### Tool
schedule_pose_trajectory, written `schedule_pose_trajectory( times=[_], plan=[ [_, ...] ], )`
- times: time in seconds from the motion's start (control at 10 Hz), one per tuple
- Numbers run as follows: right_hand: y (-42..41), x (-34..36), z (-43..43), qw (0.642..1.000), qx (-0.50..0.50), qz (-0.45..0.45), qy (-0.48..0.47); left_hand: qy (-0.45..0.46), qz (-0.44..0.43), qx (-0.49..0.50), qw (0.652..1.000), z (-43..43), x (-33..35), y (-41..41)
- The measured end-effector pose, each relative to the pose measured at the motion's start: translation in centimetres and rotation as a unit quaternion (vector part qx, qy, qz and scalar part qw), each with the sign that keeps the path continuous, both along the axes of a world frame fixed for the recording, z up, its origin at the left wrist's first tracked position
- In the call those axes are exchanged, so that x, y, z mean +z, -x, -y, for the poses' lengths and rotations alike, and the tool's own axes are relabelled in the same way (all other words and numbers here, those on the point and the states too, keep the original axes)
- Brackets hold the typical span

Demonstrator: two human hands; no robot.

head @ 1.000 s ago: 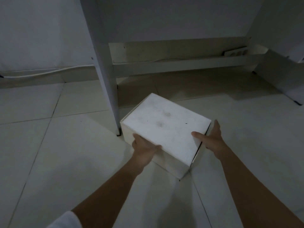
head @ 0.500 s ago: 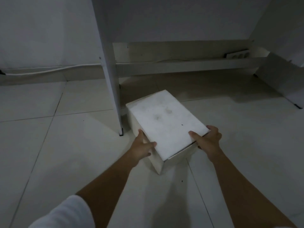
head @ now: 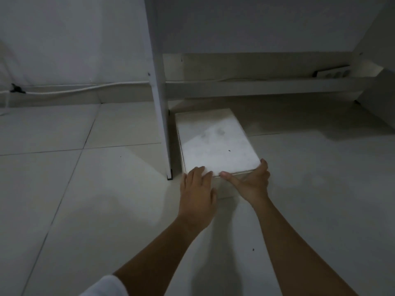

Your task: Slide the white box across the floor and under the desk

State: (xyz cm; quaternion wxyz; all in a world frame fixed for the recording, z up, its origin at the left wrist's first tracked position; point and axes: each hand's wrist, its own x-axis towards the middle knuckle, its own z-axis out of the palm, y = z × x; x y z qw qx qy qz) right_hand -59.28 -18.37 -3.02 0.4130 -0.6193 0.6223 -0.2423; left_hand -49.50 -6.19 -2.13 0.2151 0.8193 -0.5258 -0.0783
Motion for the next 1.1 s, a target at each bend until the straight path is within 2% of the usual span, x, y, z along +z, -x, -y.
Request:
schedule_pose_trajectory(
  times=[0.1, 0.2, 0.3, 0.7, 0.9, 1.1],
  plan=[
    [-2.7, -0.3, 0.2, 1.0, -0.007, 0.002, 0.011, -0.086, 0.055, -0.034, 0.994, 1.0, -0.2, -1.9],
    [-5.0, -0.6, 1.2, 1.0, -0.002, -0.007, 0.021, -0.135, 0.091, -0.045, 0.986, 2.1, -0.3, -3.8],
    [-6.5, -0.7, 2.4, 0.999, 0.008, -0.021, 0.027, -0.147, 0.115, -0.046, 0.981, 3.0, -0.4, -5.3],
    [-9.4, -0.6, 5.0, 0.998, 0.021, -0.046, 0.023, -0.15, 0.116, -0.034, 0.981, 5.5, -1.0, -8.2],
    [-9.3, -0.5, 5.0, 0.998, 0.036, -0.056, 0.017, -0.154, 0.108, -0.037, 0.982, 5.3, -0.7, -8.8],
    [-7.9, 1.1, 4.5, 0.994, 0.06, -0.096, 0.008, -0.144, 0.061, -0.033, 0.987, 3.9, 0.7, -7.5]
  ],
)
